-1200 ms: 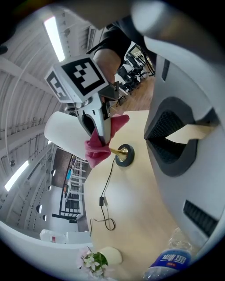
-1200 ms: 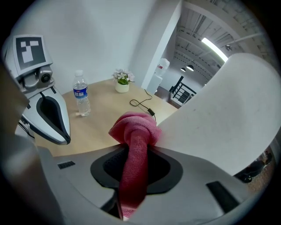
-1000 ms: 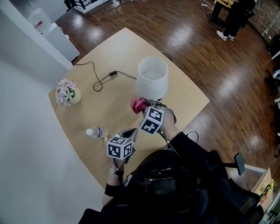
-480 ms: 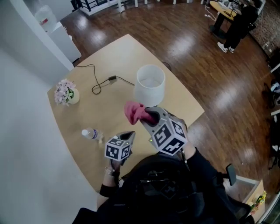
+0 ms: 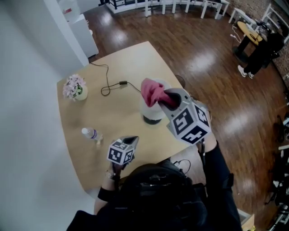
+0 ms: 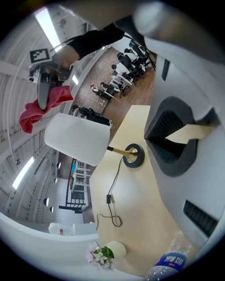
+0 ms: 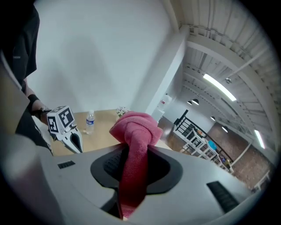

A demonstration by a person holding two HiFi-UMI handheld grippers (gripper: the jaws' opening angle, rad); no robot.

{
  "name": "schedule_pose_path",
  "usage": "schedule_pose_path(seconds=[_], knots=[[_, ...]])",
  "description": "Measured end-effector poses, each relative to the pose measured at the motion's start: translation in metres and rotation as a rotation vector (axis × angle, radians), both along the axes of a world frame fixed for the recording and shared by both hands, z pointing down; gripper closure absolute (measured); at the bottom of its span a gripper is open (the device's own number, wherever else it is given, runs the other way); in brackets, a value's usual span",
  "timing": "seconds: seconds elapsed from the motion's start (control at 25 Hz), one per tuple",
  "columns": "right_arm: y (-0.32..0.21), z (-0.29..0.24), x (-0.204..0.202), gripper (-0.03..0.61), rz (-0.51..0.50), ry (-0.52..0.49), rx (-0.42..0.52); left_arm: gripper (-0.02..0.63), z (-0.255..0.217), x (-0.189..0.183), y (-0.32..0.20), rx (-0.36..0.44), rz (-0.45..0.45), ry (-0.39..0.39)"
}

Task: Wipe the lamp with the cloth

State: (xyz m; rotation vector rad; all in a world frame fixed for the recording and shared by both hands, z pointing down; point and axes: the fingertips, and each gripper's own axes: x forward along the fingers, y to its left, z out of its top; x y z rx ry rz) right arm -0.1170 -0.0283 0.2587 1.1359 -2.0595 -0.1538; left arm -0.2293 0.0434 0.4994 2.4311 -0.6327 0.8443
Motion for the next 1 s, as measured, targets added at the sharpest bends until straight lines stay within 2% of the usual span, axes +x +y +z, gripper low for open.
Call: schedule_pose_path(seconds=[0.24,0.4,0.52,0.72,1.0], knots=[[-0.023,0.010,-0.012,0.474,-0.315,0.240,-0.096,0.618,-0.010,0.017,-0.007,0.019,-0.090,-0.020],[-0.032,0.024,-0.014,0.474,-0.451,0.389,-0.134,0.618,-0.021,0.030,-0.010,0.032,-0.131,-0.040],[-0.040,0.020,-0.025,0.474,-0.537,0.436,-0.136,0.618,-0.032,0.034,-0.008,0.044,-0.163,-0.074],[-0.065,0.027,-0.028,0.474,-0.582,0.506,-0.133,0.618,-0.041,0.040,-0.005,0.054,-0.206,-0.101],[-0.092,0.032,-0.013,0.474,-0.562,0.465,-0.170,0.618,-0.031,0.039,-0.002,0.027,-0.241,-0.110]])
